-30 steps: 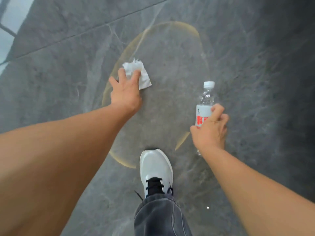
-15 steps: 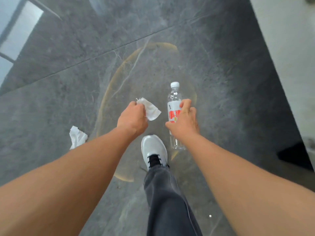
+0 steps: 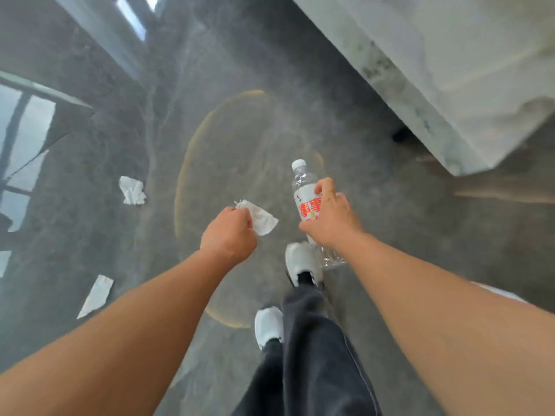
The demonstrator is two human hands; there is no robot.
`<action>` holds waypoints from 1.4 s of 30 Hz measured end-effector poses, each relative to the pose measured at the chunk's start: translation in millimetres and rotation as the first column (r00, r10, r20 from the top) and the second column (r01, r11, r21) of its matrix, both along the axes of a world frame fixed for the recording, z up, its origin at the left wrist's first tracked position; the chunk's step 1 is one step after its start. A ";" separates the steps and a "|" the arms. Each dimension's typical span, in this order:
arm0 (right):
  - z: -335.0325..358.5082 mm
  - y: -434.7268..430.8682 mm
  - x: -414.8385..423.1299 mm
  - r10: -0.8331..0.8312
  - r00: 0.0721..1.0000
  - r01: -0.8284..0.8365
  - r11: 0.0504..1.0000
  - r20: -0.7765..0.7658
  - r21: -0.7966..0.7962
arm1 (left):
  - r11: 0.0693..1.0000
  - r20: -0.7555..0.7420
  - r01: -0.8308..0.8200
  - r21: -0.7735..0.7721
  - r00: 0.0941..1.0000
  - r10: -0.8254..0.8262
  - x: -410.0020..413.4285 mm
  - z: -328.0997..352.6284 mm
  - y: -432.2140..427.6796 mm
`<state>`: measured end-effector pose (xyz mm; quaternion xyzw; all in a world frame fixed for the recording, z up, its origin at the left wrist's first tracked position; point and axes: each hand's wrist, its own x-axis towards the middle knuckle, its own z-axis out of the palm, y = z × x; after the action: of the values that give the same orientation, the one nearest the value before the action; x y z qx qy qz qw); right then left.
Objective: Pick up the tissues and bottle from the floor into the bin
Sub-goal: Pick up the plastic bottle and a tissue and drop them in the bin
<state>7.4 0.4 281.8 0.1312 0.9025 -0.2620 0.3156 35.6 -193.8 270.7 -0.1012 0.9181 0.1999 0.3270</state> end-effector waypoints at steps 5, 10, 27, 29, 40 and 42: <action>14.3 103.5 108.8 -0.169 0.983 0.167 0.985 0.065 0.048 | 0.987 0.078 0.152 0.049 0.985 -0.156 73.5 14.5 111.6; 5.0 212.8 197.2 -0.309 0.943 0.304 0.951 0.121 0.056 | 0.960 0.121 0.262 0.102 0.954 -0.273 140.0 9.4 224.3; -51.3 576.5 414.9 -0.677 0.732 0.662 0.733 0.075 0.155 | 0.862 0.151 0.457 0.217 0.857 -0.492 305.6 -64.4 643.3; -60.5 594.2 421.3 -0.699 0.713 0.688 0.713 0.055 0.134 | 0.856 0.137 0.469 0.217 0.854 -0.502 306.3 -71.7 668.9; -87.8 608.6 398.5 -0.715 0.699 0.713 0.699 0.035 0.054 | 0.845 0.189 0.521 0.120 0.824 -0.534 276.0 -93.6 660.5; -85.1 597.8 390.4 -0.682 0.729 0.679 0.731 0.057 0.061 | 0.842 0.200 0.531 0.090 0.819 -0.538 267.4 -91.3 638.9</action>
<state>397.8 598.2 196.7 0.4678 0.7838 -0.3380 0.2293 303.0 445.1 179.4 0.1438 0.8650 0.1015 0.4698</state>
